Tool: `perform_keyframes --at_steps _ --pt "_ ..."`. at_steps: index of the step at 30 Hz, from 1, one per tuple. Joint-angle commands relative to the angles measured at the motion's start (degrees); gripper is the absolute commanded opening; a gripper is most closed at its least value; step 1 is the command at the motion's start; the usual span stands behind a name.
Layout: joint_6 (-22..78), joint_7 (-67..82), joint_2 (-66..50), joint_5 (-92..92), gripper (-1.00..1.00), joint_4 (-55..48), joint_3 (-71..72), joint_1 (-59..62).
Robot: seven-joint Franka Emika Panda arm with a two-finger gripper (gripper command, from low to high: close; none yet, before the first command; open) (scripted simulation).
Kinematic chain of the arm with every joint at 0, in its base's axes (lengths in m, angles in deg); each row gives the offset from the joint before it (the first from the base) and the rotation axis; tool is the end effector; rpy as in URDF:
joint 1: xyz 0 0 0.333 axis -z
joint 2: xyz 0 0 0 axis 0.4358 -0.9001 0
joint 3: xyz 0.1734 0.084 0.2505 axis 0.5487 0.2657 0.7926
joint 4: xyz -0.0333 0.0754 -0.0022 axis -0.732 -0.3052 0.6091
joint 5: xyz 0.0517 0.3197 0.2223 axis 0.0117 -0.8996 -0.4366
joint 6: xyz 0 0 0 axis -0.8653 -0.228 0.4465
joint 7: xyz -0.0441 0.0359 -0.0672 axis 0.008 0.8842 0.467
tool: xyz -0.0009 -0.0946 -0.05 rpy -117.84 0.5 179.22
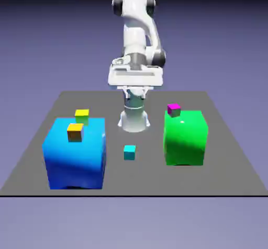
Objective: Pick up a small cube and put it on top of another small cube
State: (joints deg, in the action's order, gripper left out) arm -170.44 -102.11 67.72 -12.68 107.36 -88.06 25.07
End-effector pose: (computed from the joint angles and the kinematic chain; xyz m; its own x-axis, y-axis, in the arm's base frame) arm 0.3902 0.0014 0.4296 0.5576 -0.6798 0.4763 -0.5112 -0.7333 -0.4482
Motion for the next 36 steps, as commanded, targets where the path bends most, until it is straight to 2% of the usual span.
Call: perform_keyframes --at_steps 1,11,13,23,24,34,36 --pt "1.1 -0.5 -2.1 0.1 0.00 0.8 -0.5 -0.1" --pt "12.0 -4.9 -22.8 1.6 0.00 9.1 -5.5 -0.7" --pt "12.3 -5.1 -23.4 1.7 0.00 9.4 -5.6 -0.7" --pt "-4.3 0.3 -42.6 -5.9 0.00 6.8 0.4 3.0" --pt "-4.3 0.3 -42.6 -5.9 -1.00 6.8 0.4 3.0" --pt "11.8 -4.9 -24.0 1.5 -1.00 9.3 -5.4 -0.6" --pt "12.3 -5.1 -23.4 1.7 -1.00 9.4 -5.6 -0.7"
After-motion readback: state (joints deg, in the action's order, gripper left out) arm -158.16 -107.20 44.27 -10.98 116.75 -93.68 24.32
